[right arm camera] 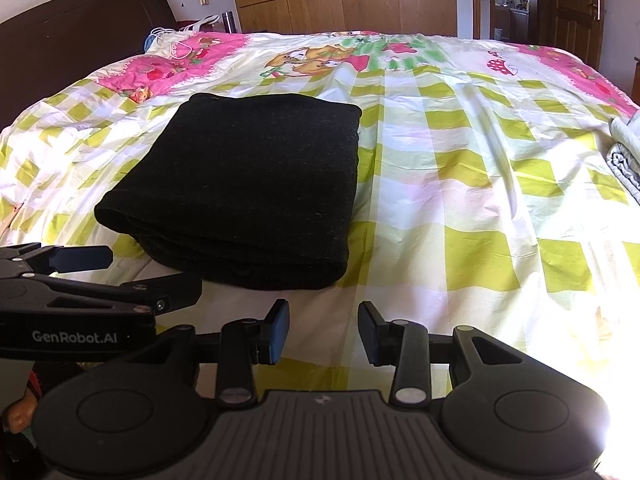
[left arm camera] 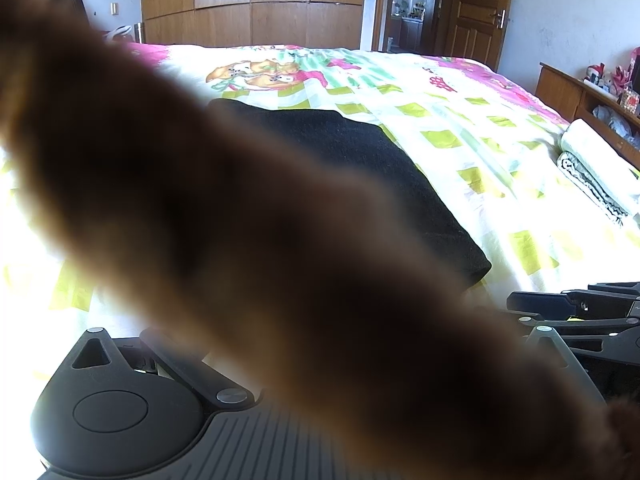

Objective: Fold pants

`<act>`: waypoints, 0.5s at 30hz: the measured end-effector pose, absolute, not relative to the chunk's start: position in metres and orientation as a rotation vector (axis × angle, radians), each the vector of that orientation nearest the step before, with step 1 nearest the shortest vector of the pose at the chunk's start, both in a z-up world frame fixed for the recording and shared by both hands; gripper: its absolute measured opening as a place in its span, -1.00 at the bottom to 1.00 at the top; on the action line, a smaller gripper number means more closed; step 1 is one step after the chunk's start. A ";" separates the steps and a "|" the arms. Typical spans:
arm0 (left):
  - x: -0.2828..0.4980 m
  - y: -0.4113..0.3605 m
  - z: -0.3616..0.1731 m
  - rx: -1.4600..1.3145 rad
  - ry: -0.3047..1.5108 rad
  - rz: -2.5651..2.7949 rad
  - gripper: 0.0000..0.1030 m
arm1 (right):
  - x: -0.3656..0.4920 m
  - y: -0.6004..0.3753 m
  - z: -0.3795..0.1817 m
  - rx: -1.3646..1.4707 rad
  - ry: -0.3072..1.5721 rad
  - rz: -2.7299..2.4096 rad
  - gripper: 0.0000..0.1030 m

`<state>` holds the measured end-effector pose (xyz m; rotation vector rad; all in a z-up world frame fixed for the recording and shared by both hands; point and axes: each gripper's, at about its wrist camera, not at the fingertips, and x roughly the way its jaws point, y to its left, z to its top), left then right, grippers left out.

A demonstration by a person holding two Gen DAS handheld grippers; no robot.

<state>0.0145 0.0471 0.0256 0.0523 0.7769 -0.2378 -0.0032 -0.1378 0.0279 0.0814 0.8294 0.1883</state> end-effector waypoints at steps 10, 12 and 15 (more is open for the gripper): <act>0.015 0.044 0.024 0.069 0.786 -0.237 0.98 | -0.003 -0.140 0.028 0.096 0.831 0.189 -0.01; 0.015 0.044 0.024 0.067 0.787 -0.238 0.98 | -0.003 -0.140 0.028 0.096 0.832 0.188 -0.01; 0.015 0.044 0.024 0.067 0.787 -0.238 0.98 | -0.003 -0.140 0.028 0.097 0.833 0.188 -0.01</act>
